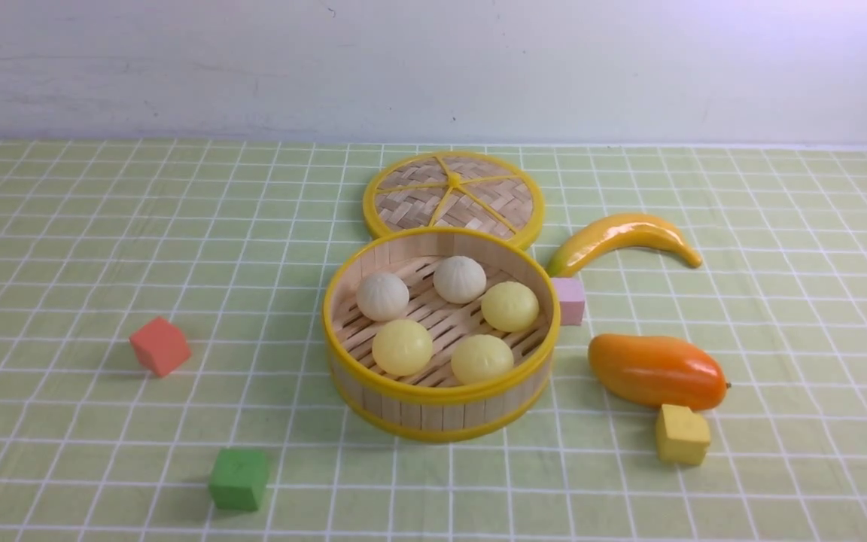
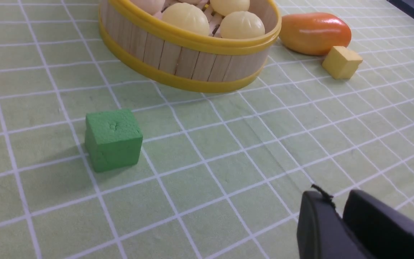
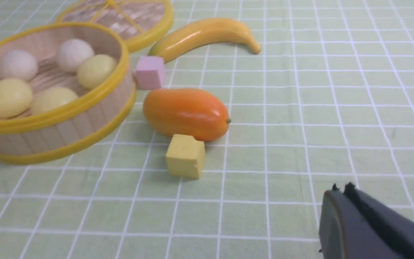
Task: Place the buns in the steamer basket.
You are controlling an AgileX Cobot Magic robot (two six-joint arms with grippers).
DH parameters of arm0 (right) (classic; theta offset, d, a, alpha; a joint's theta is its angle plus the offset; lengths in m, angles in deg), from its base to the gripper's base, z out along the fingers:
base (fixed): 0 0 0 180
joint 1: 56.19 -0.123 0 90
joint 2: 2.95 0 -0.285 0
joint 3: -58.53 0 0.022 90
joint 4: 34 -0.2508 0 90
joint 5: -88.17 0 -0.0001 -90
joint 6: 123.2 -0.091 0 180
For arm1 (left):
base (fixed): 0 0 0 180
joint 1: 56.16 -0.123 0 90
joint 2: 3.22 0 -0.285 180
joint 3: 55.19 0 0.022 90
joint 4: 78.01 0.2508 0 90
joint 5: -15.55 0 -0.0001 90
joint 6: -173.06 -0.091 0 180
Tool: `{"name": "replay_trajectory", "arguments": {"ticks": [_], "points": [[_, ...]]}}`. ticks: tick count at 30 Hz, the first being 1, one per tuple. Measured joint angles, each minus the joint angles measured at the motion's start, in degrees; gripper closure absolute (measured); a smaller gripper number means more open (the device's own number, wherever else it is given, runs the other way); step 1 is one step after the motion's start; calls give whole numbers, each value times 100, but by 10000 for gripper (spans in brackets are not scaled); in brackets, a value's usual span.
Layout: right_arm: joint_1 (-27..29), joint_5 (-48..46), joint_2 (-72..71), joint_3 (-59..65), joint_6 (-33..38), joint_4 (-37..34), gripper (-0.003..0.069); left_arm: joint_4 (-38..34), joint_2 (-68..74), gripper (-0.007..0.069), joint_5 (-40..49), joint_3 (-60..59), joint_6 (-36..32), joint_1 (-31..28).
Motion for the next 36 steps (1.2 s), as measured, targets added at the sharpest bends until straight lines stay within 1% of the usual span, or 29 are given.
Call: {"name": "replay_trajectory", "arguments": {"ticks": [3, 6, 8, 12, 36], "points": [[227, 412, -503, 958, -295, 107, 676, 0, 0, 517, 0, 0, 0, 0], [268, 568, -582, 1330, -523, 176, 676, 0, -8, 515, 15, 0, 0, 0], [276, 615, -587, 1343, -694, 187, 676, 0, -8, 515, 25, -5, 0, 0], [280, 648, -587, 1349, -770, 257, 673, 0, -8, 512, 25, -5, 0, 0], [280, 669, -587, 1353, -794, 277, 658, 0, -8, 501, 30, -11, 0, 0]]}}
